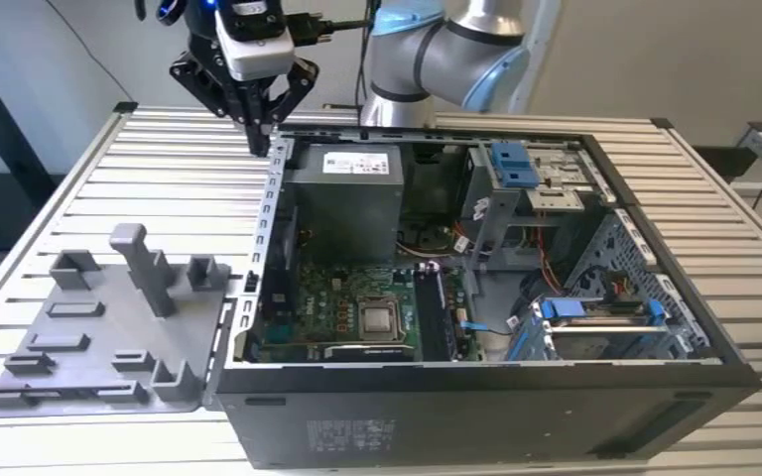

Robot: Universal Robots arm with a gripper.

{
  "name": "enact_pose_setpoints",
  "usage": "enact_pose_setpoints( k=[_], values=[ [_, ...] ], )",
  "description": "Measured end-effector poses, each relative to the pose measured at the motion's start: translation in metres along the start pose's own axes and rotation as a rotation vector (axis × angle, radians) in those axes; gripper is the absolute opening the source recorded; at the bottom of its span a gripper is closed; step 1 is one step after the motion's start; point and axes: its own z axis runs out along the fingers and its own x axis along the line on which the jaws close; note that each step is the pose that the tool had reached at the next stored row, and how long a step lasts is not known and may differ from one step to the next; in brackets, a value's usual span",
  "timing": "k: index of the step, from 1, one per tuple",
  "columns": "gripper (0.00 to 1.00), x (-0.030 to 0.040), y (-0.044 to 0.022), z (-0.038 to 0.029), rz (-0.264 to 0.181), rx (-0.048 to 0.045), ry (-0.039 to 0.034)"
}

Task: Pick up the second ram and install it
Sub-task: 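Reach for the second ram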

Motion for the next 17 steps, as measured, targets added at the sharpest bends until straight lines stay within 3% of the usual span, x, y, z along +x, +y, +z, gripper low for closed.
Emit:
enact_pose_setpoints(
  k=[8,17],
  values=[
    [0.11,0.0140,-0.0011,0.0022,-0.021,-0.0022,0.0014],
    [0.11,0.0387,-0.0009,0.0020,-0.030,-0.0023,0.0019]
  ],
)
